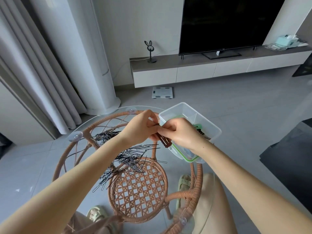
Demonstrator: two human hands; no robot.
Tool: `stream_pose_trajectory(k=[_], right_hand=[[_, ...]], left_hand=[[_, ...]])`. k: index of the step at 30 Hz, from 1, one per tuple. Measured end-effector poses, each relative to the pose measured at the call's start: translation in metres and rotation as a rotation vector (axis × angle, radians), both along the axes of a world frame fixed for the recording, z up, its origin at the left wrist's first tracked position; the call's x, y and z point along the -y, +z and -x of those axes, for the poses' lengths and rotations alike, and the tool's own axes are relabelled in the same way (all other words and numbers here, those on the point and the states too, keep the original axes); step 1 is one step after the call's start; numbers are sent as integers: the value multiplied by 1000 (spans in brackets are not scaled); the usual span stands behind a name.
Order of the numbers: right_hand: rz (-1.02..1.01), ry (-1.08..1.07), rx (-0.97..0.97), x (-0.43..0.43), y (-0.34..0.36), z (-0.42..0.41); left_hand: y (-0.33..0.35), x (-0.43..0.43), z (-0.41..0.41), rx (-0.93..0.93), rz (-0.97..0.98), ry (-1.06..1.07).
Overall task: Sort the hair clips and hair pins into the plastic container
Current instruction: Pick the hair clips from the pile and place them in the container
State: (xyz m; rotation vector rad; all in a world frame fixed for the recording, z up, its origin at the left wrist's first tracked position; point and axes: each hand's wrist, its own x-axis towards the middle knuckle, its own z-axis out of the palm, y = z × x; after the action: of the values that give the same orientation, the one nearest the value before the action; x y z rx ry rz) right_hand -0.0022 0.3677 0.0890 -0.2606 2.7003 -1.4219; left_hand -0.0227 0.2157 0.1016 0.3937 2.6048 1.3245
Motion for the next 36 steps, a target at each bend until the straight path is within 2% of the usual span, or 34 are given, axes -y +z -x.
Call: stream_pose_trajectory(k=[7, 10, 12, 15, 18, 21, 23, 25, 30, 32, 36], right_hand=[[392, -88, 263, 3, 6, -3], [399, -118, 176, 5, 10, -4], [487, -64, 150, 5, 18, -3], [515, -64, 91, 3, 28, 0], [546, -239, 5, -5, 26, 7], [572, -455, -61, -21, 20, 15], [581, -525, -73, -31, 16, 17], [563, -554, -85, -38, 12, 18], [524, -537, -75, -49, 0, 18], [532, -535, -67, -53, -4, 17], [524, -583, -83, -66, -8, 17]], left_hand=[[2, 18, -5, 129, -53, 8], [2, 20, -6, 303, -35, 35], [0, 20, -12, 431, 14, 29], [-9, 19, -20, 519, 31, -3], [-12, 18, -16, 478, -76, 68], [-8, 8, 3, 413, -223, 231], [-4, -8, 21, 412, -352, 312], [-2, -28, 40, 359, -396, 354], [-14, -73, 75, 163, -290, 409], [-21, -80, 82, 146, -232, 405], [-24, -91, 71, 199, -207, 190]])
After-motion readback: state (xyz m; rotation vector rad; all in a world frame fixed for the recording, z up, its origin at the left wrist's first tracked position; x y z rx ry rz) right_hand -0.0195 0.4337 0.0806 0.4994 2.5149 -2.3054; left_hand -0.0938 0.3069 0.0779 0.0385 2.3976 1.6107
